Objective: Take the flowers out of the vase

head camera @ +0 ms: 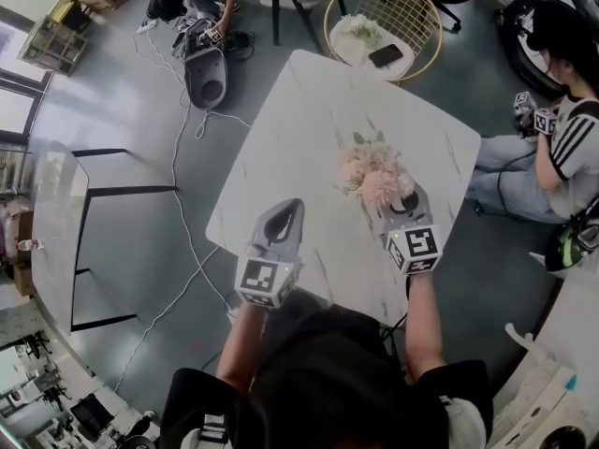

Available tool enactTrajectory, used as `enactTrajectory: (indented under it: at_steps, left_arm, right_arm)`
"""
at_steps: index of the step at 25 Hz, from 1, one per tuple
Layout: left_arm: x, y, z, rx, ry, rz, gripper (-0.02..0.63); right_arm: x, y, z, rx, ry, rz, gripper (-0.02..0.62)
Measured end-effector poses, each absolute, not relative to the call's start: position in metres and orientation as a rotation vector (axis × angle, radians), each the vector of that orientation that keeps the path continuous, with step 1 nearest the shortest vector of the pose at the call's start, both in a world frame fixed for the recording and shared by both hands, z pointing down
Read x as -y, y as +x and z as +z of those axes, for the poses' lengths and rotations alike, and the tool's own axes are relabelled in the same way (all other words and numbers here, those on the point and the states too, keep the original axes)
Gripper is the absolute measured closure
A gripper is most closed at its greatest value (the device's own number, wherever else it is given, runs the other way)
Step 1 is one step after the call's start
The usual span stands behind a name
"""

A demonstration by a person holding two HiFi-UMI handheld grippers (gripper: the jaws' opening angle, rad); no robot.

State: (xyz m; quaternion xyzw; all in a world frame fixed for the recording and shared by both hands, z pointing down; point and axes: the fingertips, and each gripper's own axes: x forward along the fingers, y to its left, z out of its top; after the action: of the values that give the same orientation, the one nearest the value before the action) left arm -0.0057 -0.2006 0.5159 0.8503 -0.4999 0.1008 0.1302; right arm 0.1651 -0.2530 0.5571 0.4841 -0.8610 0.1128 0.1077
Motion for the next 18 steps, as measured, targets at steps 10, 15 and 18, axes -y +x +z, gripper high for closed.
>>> enactTrajectory:
  at_steps: [10,15,18]
  left_arm:
    - [0.1969,-0.0085,0.5145,1.445,2.477,0.284,0.598]
    - [0.1968,-0.0106,0.5135,1.445,2.474,0.280,0.598]
    - [0.1955,-0.0127,0.5141,1.445,2.473,0.280,0.598]
  right_arm:
    - [0.2481,0.1665,0.5558,2.532,1.449,0.308,0.531]
    - [0.2471,0.1654,0.5556,2.529,1.438,0.303,0.545]
    - [0.2468,0.1648,0.5549,2.528,1.440,0.302,0.546]
